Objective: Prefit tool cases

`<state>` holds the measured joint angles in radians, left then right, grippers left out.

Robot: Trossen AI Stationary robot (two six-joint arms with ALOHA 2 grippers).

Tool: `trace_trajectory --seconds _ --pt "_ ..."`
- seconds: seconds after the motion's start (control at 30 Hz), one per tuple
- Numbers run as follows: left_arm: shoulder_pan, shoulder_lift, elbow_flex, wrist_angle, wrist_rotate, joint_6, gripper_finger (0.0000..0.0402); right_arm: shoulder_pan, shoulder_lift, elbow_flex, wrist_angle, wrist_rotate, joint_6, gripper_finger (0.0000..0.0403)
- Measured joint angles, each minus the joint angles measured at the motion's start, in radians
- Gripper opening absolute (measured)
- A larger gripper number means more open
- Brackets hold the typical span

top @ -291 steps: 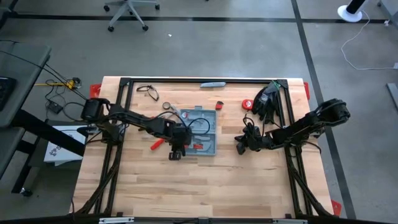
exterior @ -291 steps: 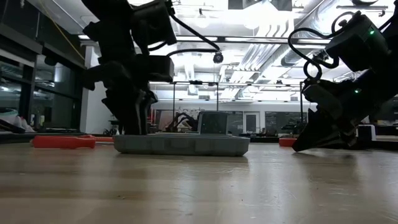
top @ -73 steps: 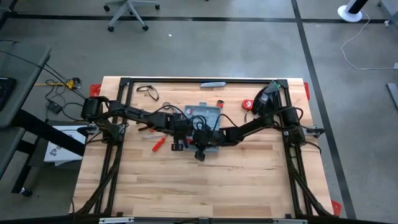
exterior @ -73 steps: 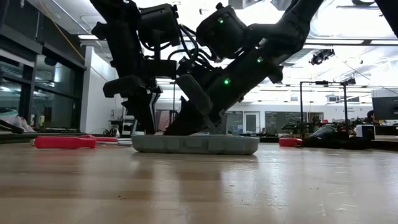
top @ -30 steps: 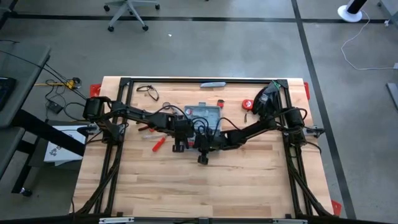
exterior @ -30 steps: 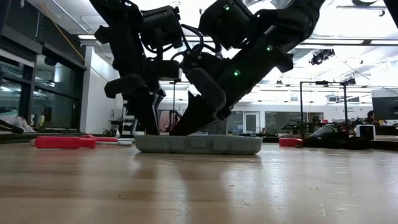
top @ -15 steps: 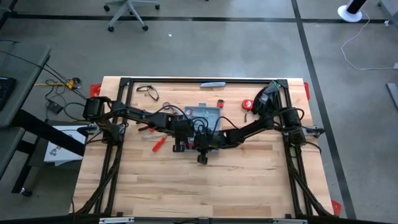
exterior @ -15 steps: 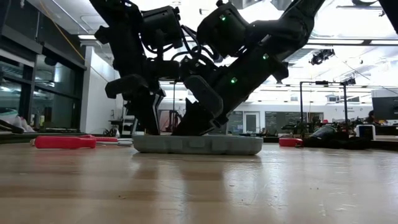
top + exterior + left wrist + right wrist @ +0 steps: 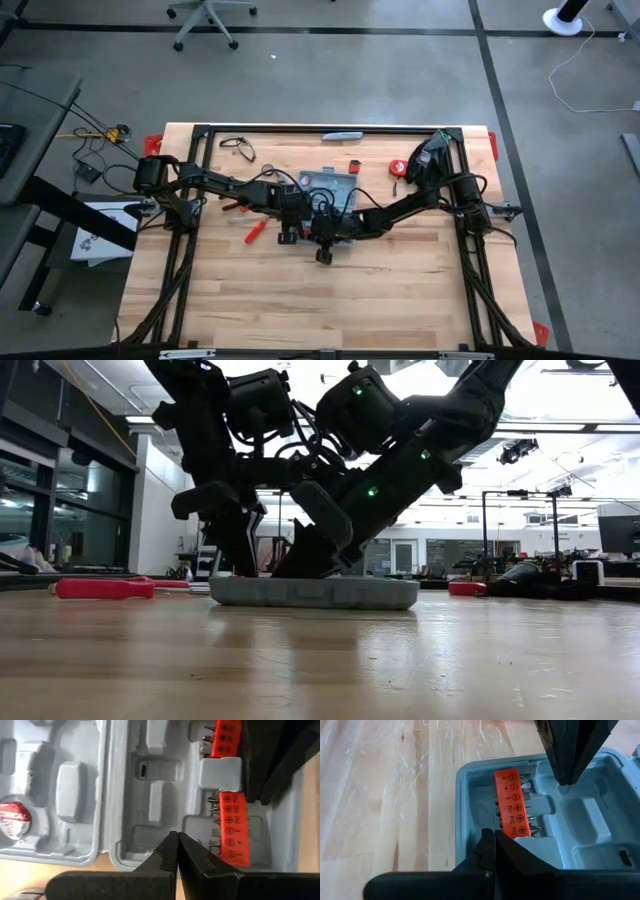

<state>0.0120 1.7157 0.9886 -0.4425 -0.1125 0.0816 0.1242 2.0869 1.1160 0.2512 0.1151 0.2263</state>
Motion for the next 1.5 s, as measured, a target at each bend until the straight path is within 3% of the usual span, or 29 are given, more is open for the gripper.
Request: trace_trajectory --seconds 0.73,0.97,1.17,1.5 --pt "-0.017 -0.04 0.0 0.004 -0.088 0.064 0.0 0.0 0.0 0.0 -0.026 0.076 0.023 0.0" --pt "-0.027 -0.066 0.001 -0.06 0.001 0.077 0.0 0.0 0.0 0.0 -0.03 0.086 0.022 0.0" --pt "-0.105 -0.065 0.001 -0.058 0.021 0.069 0.0 0.0 0.0 0.0 -0.037 0.086 0.018 0.0" --pt "-0.179 -0.018 0.001 0.009 -0.101 0.059 0.0 0.0 0.0 -0.001 -0.037 0.082 0.008 0.0"
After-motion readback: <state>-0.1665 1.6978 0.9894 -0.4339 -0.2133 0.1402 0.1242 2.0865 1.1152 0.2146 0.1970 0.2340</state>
